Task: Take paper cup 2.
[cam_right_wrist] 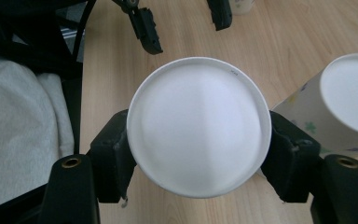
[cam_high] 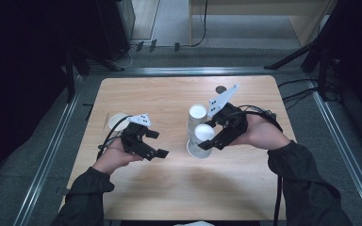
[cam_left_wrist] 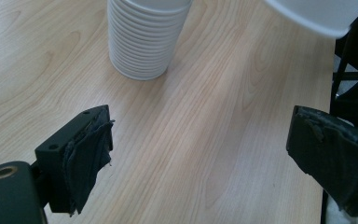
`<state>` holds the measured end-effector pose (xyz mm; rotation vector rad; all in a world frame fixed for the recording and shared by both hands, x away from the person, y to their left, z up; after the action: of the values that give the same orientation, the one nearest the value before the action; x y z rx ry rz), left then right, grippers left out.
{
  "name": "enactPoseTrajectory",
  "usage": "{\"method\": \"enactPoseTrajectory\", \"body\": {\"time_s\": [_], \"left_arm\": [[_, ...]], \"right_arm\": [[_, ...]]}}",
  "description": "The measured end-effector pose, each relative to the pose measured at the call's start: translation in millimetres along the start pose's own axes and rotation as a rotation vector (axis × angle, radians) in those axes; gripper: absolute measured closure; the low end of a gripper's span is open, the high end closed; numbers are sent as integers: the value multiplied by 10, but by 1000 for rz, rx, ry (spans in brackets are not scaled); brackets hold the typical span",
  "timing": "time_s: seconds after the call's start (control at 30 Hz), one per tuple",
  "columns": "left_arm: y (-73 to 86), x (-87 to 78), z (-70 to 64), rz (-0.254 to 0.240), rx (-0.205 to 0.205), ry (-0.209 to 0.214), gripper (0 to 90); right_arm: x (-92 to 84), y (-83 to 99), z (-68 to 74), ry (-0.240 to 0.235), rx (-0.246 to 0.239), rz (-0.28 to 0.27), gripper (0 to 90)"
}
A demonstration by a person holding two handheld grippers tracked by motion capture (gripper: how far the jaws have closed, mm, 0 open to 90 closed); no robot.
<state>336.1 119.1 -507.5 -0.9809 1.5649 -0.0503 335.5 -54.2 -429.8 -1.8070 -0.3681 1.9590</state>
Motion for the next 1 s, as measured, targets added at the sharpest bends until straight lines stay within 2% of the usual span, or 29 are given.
{"method": "enactPoseTrajectory", "body": {"time_s": [0.07, 0.17, 0.3, 0.4, 0.53, 0.67, 0.7, 0.87, 1.0], "left_arm": [[-21, 9, -14, -5, -1, 8, 71], [-47, 31, -36, -1, 16, 16, 71], [-117, 58, -64, -12, 16, 36, 71], [-159, 99, -88, -15, 20, 62, 71], [-170, 142, -114, -18, 30, 70, 71], [-134, 179, -157, -1, 49, 76, 71], [-128, 187, -170, 3, 52, 90, 71], [-140, 232, -170, -4, 58, 86, 70], [-147, 255, -183, -4, 61, 103, 70]], "right_arm": [[71, 43, -5, 6, 10, -6, 341], [189, 98, 6, -13, 23, -31, 341], [370, 185, 13, -24, 37, -36, 342], [464, 215, 25, -30, 53, -58, 343], [581, 260, 56, -43, 67, -75, 342], [649, 300, 55, -52, 89, -109, 343], [662, 306, 56, -57, 94, -121, 343], [726, 331, 40, -68, 110, -154, 344], [760, 337, 51, -72, 110, -147, 344]]}}
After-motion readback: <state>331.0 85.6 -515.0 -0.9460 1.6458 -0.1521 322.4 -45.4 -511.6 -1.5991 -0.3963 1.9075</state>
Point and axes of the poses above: each handheld gripper's, and its own axes: x roughly forward along the jaws, y roughly out of its underside, z roughly to its left, the point moved 9 cm from there along x, roughly forward along the jaws, and after that the axes turned 11 degrees about z, right-handed, at the moved point
